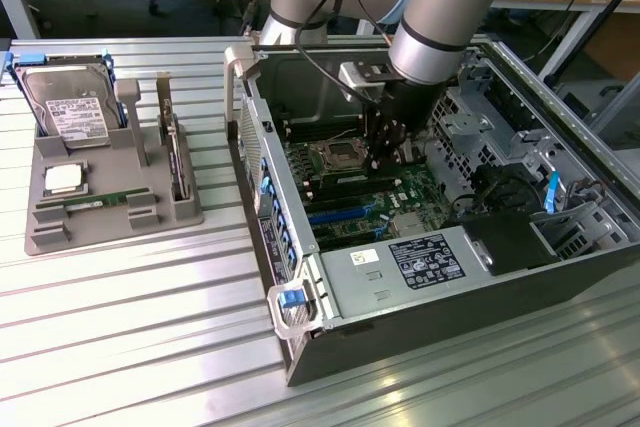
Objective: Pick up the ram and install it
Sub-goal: 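Insert the ram into the slot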
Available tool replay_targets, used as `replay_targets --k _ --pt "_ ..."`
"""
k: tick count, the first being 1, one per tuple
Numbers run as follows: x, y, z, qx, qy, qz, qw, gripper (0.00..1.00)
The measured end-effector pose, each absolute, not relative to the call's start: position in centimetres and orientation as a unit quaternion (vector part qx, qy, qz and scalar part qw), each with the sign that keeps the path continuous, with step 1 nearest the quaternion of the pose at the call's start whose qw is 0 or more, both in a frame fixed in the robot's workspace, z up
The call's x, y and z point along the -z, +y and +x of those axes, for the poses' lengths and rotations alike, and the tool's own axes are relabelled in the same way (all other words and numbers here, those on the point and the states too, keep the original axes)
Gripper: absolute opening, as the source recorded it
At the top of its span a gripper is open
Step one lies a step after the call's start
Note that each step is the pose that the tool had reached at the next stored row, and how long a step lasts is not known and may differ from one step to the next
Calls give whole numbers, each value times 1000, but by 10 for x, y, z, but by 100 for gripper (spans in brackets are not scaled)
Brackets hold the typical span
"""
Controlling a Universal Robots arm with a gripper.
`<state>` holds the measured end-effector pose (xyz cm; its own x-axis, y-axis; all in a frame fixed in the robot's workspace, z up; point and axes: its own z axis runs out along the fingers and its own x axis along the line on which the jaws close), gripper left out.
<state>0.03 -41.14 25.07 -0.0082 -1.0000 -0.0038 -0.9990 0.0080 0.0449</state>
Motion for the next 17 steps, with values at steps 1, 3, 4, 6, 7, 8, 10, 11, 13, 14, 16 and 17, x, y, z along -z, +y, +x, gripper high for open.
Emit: replay_targets --k 1,3,4,6,7,8,10,11,13,14,16,17 --pt "-250 -411 -2 17 -710 704 14 12" --pt "-247 -413 -2 17 -710 704 14 12" --pt "-246 -413 -2 17 -710 704 14 12" --pt "-245 -414 -2 17 -710 704 14 12" --pt "-244 -413 -2 17 -710 704 14 12" --pt "-243 -413 -2 17 -710 704 14 12" --pt "-242 -413 -2 17 -710 704 14 12" --pt "-242 -412 -2 17 -710 704 14 12" --pt "-241 -412 -3 17 -710 704 14 12" --pt "-241 -412 -3 17 -710 704 14 12" --pt "-238 -412 -3 17 -710 704 14 12" --pt "-238 -412 -3 17 -710 704 15 12"
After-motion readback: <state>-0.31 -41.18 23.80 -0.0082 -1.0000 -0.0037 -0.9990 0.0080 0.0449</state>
